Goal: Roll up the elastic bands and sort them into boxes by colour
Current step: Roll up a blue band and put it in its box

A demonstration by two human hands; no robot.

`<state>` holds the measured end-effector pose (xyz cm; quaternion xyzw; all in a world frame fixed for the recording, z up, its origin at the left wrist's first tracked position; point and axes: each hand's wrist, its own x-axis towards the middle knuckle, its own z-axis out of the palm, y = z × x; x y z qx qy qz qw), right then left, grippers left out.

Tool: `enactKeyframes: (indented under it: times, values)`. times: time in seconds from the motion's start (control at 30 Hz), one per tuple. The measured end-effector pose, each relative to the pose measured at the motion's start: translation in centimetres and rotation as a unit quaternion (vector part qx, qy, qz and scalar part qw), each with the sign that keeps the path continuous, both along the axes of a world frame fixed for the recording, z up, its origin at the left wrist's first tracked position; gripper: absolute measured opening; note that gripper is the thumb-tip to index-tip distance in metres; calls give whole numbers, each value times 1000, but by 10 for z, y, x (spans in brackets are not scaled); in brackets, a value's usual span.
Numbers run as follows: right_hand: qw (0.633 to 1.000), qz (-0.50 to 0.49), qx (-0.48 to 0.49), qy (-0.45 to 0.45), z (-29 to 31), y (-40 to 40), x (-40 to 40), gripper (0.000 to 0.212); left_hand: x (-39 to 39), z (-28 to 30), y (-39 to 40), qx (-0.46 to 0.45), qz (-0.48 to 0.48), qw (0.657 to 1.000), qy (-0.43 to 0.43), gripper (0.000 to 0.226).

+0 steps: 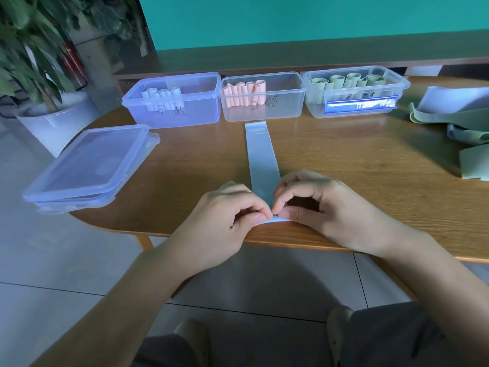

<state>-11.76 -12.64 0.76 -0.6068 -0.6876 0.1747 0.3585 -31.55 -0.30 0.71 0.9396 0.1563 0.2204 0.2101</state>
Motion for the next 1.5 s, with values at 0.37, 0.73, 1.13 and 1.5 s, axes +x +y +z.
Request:
enactKeyframes:
  times: [0.37, 0.73, 1.13, 1.5]
  values:
    - [999, -10, -11, -30, -1, -5, 3, 11, -1, 5, -2, -5, 10, 1000, 22, 10]
    - [998, -65, 7, -16, 0, -2, 4, 12, 2, 6, -1, -4, 40, 999, 6, 8]
    - [993, -113, -30, -32, 1, 2, 3, 18, 7, 8, -4, -49, 26, 998, -6, 9]
    - [991, -126, 23, -37, -3, 7, 1, 12, 6, 0, -1, 7, 29, 999, -17, 7]
